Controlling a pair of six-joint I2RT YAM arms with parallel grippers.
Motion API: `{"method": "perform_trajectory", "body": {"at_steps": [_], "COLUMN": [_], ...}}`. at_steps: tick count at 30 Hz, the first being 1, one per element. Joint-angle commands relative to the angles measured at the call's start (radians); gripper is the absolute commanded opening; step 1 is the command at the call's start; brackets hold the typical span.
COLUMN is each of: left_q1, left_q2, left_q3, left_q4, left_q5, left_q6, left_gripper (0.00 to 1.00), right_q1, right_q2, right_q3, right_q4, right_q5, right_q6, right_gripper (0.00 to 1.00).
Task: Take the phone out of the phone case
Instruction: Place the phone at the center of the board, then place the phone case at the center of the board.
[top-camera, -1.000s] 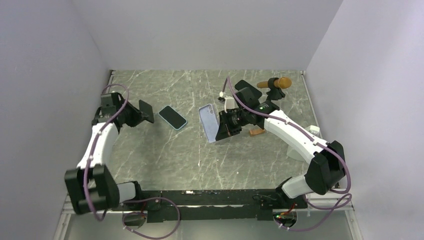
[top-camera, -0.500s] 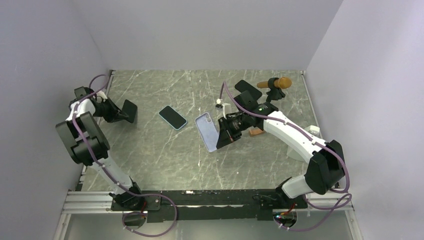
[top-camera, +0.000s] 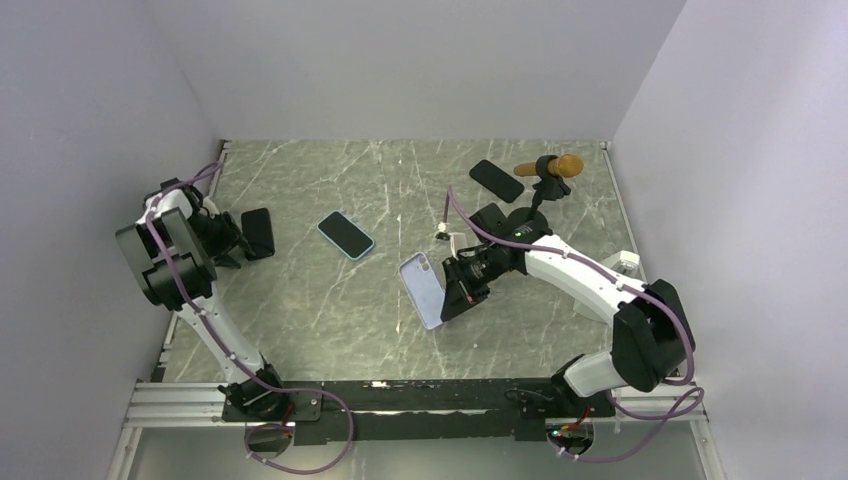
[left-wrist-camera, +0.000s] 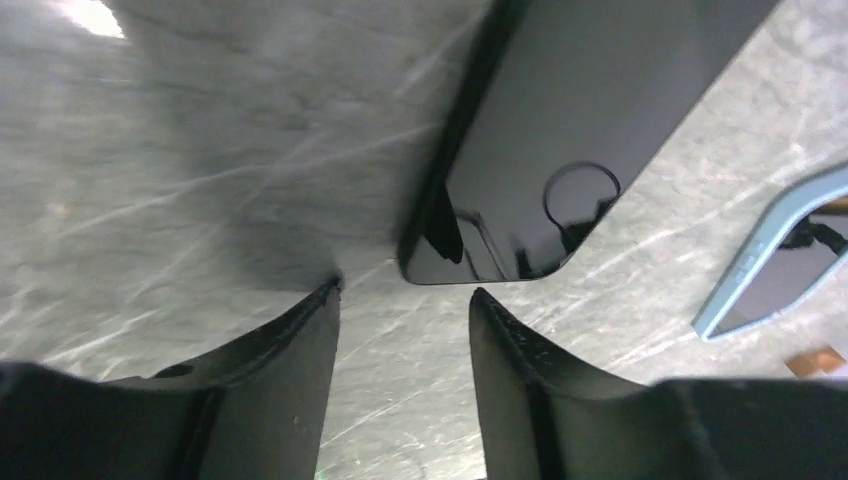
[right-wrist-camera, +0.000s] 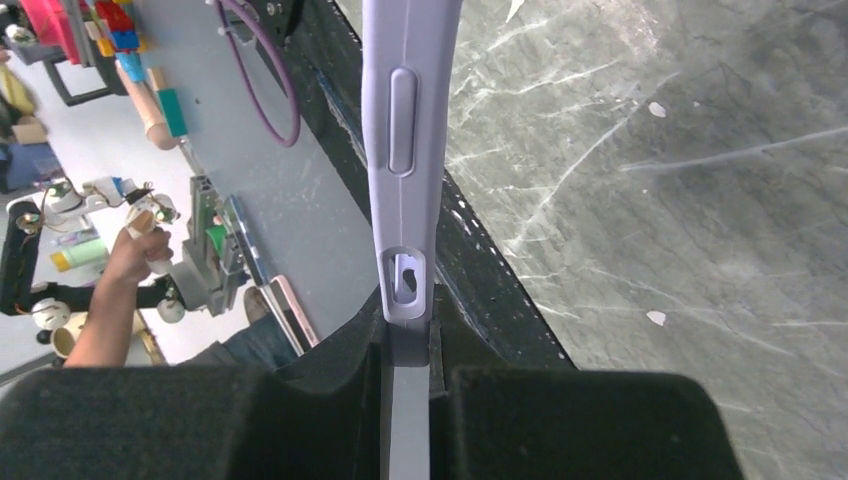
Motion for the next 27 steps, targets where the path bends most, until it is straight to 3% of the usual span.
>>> {"method": "perform_trajectory", "body": {"at_steps": [1, 4, 7, 13, 19, 22, 27], "left_q1": [0.001, 0.0, -0.012, -0.164, -0.408, -0.482, -0.504], "left_q2": [0.007, -0.041, -0.13, -0.401, -0.717, -0.785, -0.775], "left_q3": [0.079, 0.104, 0.079, -0.135, -0.473, -0.553, -0.582], "left_q4": [-0.084, -0.116, -0.123, -0.043, 0.227, 0.304, 0.316], "left_q5": [-0.179, -0.231, -0.255, -0.114, 0.113, 0.154, 0.181], "left_q6": [0.009, -0.02, -0.072, -0.152, -0.378, -0.452, -0.523], "left_gripper": [0.58, 0.64, 0.93, 0.98, 0.99, 1.0, 0.99], "right_q1": [-0.002, 0.002, 0.003, 0.076, 0.161, 0.173, 0.175], "right_q2": [0.037, 0.092, 0.132, 0.176, 0.178, 0.171, 0.183], "right_q3": [0.007, -0.018, -0.078, -0.139, -0.208, -0.224, -0.182], "right_q4": [0.055, 0.091, 0.19, 0.349, 0.387, 0.352, 0.277], "right_q5": [-0.071, -0.108, -0.15, -0.104, -0.021, 0.026, 0.114], "right_q6": [0.037, 0.092, 0.188, 0.348, 0.403, 0.373, 0.339], "right_gripper": [0.0, 0.0, 0.0, 0.0, 0.01, 0.15, 0.63]}}
